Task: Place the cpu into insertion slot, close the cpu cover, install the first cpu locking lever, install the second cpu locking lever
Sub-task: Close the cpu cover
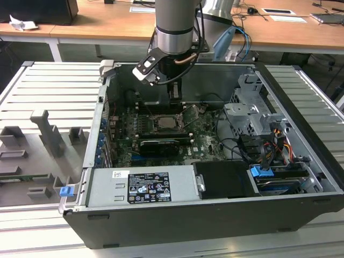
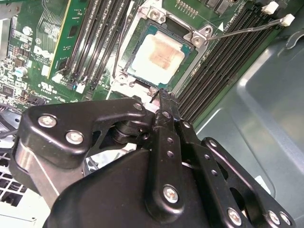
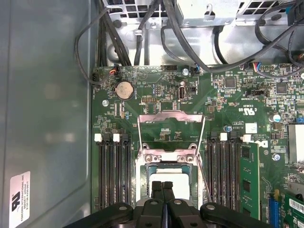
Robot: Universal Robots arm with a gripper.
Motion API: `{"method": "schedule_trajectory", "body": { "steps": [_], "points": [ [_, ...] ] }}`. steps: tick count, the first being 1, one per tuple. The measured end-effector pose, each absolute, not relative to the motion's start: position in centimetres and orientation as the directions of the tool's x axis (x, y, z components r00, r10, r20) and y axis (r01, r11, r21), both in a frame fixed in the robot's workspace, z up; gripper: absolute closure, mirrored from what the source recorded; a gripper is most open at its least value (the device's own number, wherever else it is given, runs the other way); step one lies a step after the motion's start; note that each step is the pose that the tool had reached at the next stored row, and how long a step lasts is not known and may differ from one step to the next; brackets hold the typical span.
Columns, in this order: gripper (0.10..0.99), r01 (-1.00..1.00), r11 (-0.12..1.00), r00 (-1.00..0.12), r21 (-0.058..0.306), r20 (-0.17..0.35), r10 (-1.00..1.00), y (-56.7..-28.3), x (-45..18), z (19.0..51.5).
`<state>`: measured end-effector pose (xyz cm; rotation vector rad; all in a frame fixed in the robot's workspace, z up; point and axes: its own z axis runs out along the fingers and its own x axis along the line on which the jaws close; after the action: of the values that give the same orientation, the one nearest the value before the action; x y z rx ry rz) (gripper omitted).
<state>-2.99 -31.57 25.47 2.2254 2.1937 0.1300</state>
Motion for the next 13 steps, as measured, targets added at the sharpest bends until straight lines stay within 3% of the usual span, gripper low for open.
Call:
{"method": "schedule_trajectory", "body": {
  "steps": [13],
  "points": [
    [0.980,0.998,-0.016,0.013,0.068,0.049,0.999,-31.56,-2.54,25.48]
  ]
}}
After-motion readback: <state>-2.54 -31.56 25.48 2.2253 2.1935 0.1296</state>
